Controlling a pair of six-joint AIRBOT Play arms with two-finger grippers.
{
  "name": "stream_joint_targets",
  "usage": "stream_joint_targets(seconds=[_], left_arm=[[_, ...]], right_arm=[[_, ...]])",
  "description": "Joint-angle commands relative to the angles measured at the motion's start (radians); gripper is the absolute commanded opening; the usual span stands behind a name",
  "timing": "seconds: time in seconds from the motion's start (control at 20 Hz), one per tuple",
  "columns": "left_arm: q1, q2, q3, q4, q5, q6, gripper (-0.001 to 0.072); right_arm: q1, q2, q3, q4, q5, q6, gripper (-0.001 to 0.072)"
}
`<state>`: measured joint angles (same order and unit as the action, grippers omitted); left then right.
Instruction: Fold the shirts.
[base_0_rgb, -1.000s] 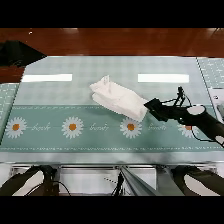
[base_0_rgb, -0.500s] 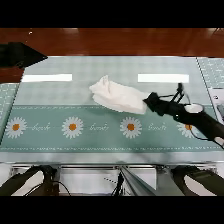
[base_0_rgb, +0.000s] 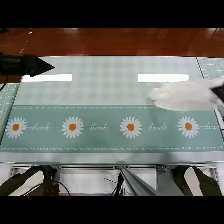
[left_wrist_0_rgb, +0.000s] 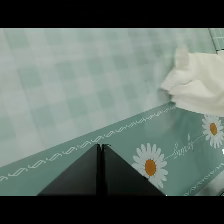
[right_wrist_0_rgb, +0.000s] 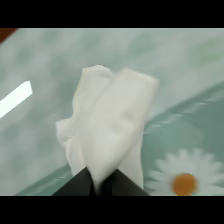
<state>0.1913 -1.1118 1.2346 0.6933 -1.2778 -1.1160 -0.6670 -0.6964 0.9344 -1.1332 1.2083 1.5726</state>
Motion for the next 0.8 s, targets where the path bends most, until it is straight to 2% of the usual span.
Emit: stream_joint_targets(seconds=[0.0,0.2,0.3,0.45,0.75], left_arm=[[0.0,-0.004,-0.03,0.0,0.008,0.072,0.0021],[0.0,-0.004,-0.033,0.0,0.011,0.121,0.002],[0.0,-0.004,-0.033,0.0,0.013,0.148,0.0021],[0.002,-0.004,-0.033,0.0,0.014,0.182,0.0021],[0.002,-0.011,-0.033,0.0,0.14,0.189,0.0021]], right_arm=[[-0.298,0.065,0.079,-0.386,0.276,0.034,0.0036],[-0.453,0.064,0.079,-0.472,0.416,0.019,0.0036],[-0.473,0.064,0.079,-0.606,0.496,0.014,0.0036],[-0.473,0.068,0.079,-0.771,0.547,0.081,0.0037],[-0.473,0.069,0.079,-0.846,0.629,0.08,0.0041]])
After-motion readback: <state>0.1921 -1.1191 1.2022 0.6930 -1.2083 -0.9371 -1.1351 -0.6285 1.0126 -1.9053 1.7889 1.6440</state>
